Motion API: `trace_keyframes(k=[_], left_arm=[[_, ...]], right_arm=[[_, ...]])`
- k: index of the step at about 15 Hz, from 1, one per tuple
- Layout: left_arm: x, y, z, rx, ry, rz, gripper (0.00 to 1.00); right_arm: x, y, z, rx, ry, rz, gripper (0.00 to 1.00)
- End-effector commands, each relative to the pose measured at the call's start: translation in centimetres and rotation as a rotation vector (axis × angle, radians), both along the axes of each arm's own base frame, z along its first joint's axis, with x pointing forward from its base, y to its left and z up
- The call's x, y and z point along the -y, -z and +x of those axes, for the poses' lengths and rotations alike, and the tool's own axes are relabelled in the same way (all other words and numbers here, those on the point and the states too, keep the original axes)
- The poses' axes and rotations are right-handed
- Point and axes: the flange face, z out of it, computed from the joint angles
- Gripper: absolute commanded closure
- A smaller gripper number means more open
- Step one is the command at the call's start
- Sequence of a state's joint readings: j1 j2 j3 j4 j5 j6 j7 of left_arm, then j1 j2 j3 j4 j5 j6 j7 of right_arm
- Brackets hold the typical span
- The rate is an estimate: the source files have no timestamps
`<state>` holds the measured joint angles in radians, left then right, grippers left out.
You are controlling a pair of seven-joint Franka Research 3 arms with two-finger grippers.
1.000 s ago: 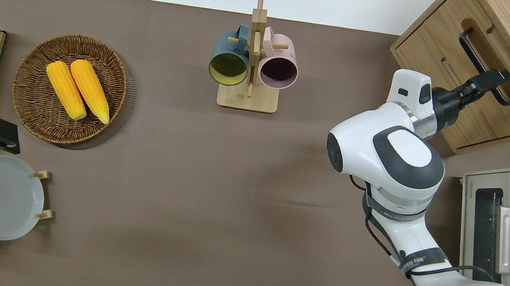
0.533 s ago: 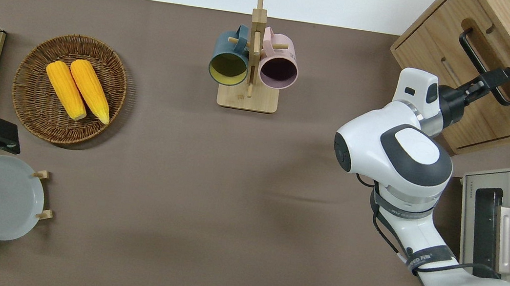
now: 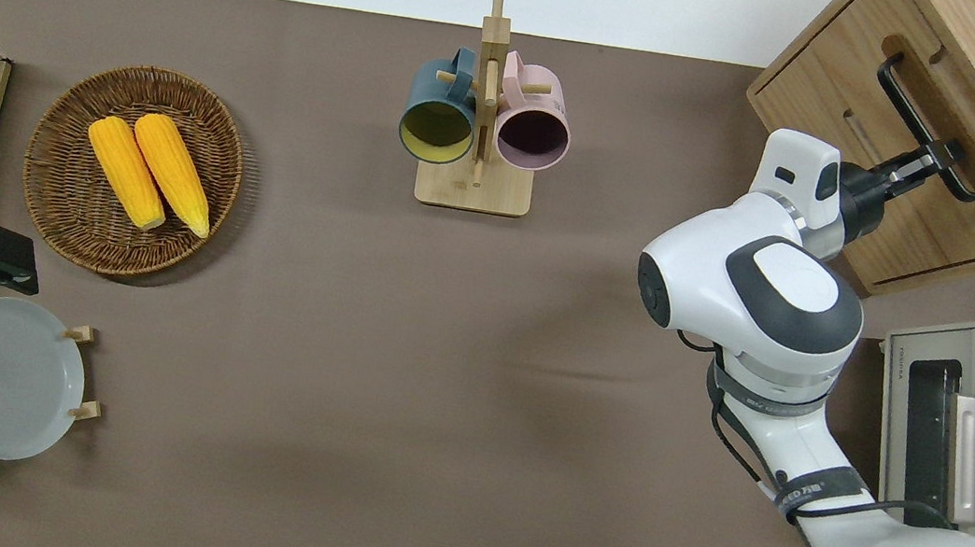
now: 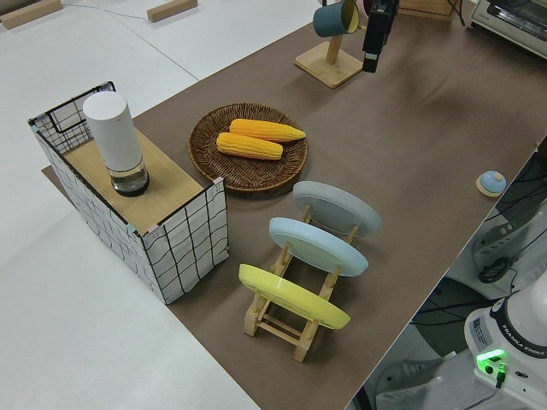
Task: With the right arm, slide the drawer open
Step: 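Grasp the black drawer handle with the right gripper, then pull the drawer toward the robot with the right gripper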
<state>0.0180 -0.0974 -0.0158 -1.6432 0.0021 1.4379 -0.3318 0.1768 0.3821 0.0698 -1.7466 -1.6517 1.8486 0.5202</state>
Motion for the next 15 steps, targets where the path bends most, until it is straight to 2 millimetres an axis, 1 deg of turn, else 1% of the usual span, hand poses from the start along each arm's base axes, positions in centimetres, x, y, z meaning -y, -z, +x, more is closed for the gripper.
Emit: trace_keyframes(k=[1,2,3,4,6,7,10,13,15], left_arm=[[0.0,-0.4,-0.3,0.007,0.009,-0.005,0.01],[0.0,-0.4,-0.3,0.007,0.009,-0.005,0.01],[0.0,-0.4,-0.3,0.007,0.009,-0.005,0.01],[0.0,-0.4,-0.3,0.007,0.009,-0.005,0.01],[0.0,-0.4,-0.3,0.007,0.009,-0.005,0.01],[0.0,-0.4,-0.3,0.007,0.009,-0.005,0.01],[0.0,-0.4,-0.3,0.007,0.009,-0.005,0.01],[0.0,-0.4,-0.3,0.007,0.009,-0.005,0.01],[0.0,-0.4,-0.3,0.007,0.009,-0.005,0.01]], right_arm=[[-0.9,-1.3,0.5,0.004,0.006,0.022,1.0],[-1.4,-1.4,0.3,0.002,0.022,0.048,1.0],[-1.5,-2.0,0.2,0.008,0.046,0.081,1.0],[-2.7,-3.4,0.2,0.024,0.059,0.118,1.0],[-3.6,-4.2,-0.3,0.029,0.081,0.134,1.0],[-4.5,-4.3,-0.6,0.029,0.087,0.131,1.0],[-6.2,-4.3,-1.6,0.021,0.112,0.142,1.0],[-8.0,-4.9,-2.7,0.02,0.128,0.141,1.0],[-9.9,-5.2,-3.8,0.016,0.131,0.138,1.0]])
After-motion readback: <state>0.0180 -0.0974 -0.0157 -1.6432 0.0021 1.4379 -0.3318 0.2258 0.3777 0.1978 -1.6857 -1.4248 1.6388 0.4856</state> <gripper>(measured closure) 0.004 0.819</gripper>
